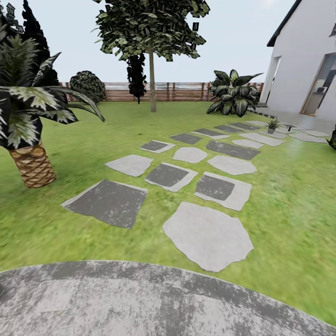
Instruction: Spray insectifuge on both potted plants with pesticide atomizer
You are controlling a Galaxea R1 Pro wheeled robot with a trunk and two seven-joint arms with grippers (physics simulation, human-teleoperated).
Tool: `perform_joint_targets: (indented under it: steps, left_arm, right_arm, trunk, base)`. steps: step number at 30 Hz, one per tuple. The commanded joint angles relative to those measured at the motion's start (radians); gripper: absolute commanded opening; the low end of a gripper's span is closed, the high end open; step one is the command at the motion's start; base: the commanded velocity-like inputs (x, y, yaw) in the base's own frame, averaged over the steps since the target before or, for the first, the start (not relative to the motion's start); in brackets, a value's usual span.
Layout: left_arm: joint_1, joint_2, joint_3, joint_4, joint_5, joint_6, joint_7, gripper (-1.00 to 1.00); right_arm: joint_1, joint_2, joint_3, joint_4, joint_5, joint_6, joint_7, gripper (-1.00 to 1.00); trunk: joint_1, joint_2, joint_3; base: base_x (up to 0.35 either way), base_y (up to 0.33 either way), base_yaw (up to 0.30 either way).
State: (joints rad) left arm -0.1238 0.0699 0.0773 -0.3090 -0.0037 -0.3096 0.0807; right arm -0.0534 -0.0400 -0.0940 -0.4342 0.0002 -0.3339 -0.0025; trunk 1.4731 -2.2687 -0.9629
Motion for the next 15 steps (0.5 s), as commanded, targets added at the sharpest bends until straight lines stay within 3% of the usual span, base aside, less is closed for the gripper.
perform_joint_targets:
  steps: [1,15]
  left_arm:
    - [0.0,0.0,0.002,0.001,-0.001,-0.003,0.001,1.0]
    - [0.0,0.0,0.002,0.001,0.004,-0.003,0.001,1.0]
  right_arm:
    - [0.0,0.0,-0.001,0.001,0.001,-0.004,0.0,1.0]
    - [-0.001,-0.008,0.0,0.002,0.003,-0.005,-0.001,1.0]
  trunk:
    - [0.0,0.0,-0.001]
    - [0.0,0.0,-0.001]
  base:
    - [0.317,-0.129,-0.008]
    - [0.317,-0.129,-0.001]
